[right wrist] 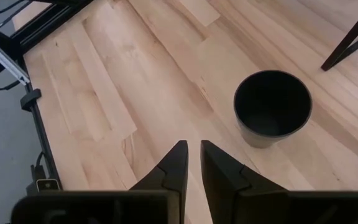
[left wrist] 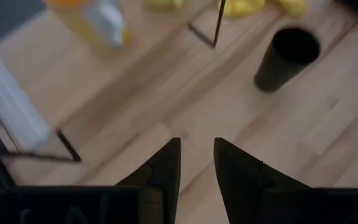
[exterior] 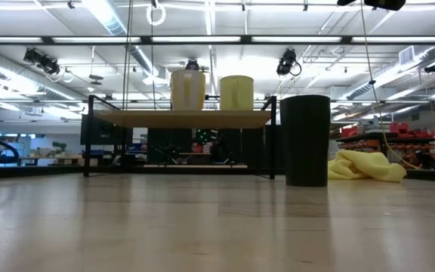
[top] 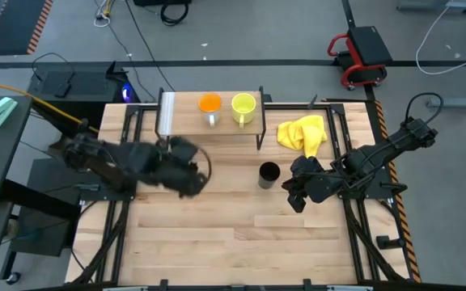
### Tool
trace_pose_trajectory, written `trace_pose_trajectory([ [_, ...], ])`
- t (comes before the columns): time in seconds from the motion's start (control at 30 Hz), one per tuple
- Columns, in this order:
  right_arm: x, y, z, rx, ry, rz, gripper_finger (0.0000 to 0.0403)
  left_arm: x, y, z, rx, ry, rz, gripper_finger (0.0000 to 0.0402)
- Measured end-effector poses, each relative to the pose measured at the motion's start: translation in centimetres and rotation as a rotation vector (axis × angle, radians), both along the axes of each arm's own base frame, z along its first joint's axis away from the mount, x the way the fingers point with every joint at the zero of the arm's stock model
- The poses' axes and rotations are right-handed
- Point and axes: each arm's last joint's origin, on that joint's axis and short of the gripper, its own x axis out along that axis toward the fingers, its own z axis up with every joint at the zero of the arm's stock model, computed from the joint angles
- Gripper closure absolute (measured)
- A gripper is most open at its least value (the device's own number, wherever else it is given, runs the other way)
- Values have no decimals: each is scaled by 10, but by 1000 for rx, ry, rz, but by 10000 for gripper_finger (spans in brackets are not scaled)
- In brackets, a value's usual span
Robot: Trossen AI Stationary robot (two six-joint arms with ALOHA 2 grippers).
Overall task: Stack small to large cups/mugs on shelf
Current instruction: Put the black cup on the shelf
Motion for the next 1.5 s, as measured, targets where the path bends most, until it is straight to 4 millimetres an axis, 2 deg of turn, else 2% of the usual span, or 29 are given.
trace_pose_trajectory([
  [0.2,0,0,0,0,0,0,353,-9,-30,-55,0,74,98,303],
  [0.37,0,0,0,-2,0,1,353,-33,-27,-85,4,69,230,302],
  [0.57,0,0,0,-35,7,38,353,-71,-7,-99,-44,-20,359,306],
  [0.73,1,-10,-2,-23,35,-28,353,-88,2,-114,-142,-165,331,320],
  [0.97,8,-43,-5,3,110,-146,342,-84,0,-138,-234,-330,175,334],
  [1.13,12,-73,-7,87,161,-238,319,-82,-2,-148,-240,-335,136,333],
  [1.3,12,-93,-11,114,216,-271,305,-82,-2,-149,-239,-322,122,329],
  [1.4,10,-101,-22,139,283,-259,306,-82,-2,-149,-239,-310,107,331],
  [1.5,6,-107,-42,210,344,-265,314,-82,-2,-149,-244,-306,103,335],
])
